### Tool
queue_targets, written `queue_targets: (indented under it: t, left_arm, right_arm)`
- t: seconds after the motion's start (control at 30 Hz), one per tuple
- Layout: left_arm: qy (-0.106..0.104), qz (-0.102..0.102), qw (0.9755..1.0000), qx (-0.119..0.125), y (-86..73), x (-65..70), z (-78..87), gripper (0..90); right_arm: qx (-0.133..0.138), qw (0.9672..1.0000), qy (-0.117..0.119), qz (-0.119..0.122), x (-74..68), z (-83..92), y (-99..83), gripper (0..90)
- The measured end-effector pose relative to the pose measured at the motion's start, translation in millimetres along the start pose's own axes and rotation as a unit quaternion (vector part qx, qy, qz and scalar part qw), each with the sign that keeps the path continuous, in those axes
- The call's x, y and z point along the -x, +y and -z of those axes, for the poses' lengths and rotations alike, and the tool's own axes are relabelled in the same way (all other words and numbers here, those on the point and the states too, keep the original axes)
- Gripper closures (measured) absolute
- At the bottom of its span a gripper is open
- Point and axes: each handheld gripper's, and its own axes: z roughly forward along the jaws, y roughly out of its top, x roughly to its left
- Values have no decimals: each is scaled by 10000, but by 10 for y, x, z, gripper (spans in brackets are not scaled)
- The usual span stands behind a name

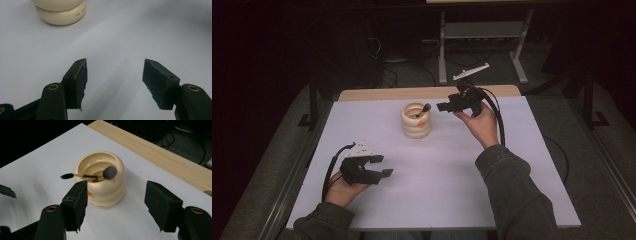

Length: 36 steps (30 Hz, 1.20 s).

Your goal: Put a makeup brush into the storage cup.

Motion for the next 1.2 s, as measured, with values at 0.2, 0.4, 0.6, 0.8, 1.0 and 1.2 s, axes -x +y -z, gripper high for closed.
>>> queue_targets:
  t: [0.2,0.4,0.6,0.8,1.0,1.2]
  left_arm:
    - [24,-1,10000,-24,-4,-18,-6,343]
    - [40,25,10000,-40,-19,-15,-10,343]
    - [48,39,10000,-16,-19,-22,0,337]
    - [72,40,10000,-4,-22,-35,29,338]
    - [113,106,9999,17,-25,-32,33,323]
    - [141,28,9999,-23,-22,-34,34,314]
  right_arm:
    - [64,9999,-59,68,56,74,-125,338]
    - [138,9999,5,-85,111,147,-225,330]
    - [174,9998,-11,-129,138,184,-324,321]
    - [115,9998,-33,-162,155,225,-412,294]
    - [167,9997,-55,-149,161,294,-528,290]
    - [196,9996,-54,-212,164,358,-634,284]
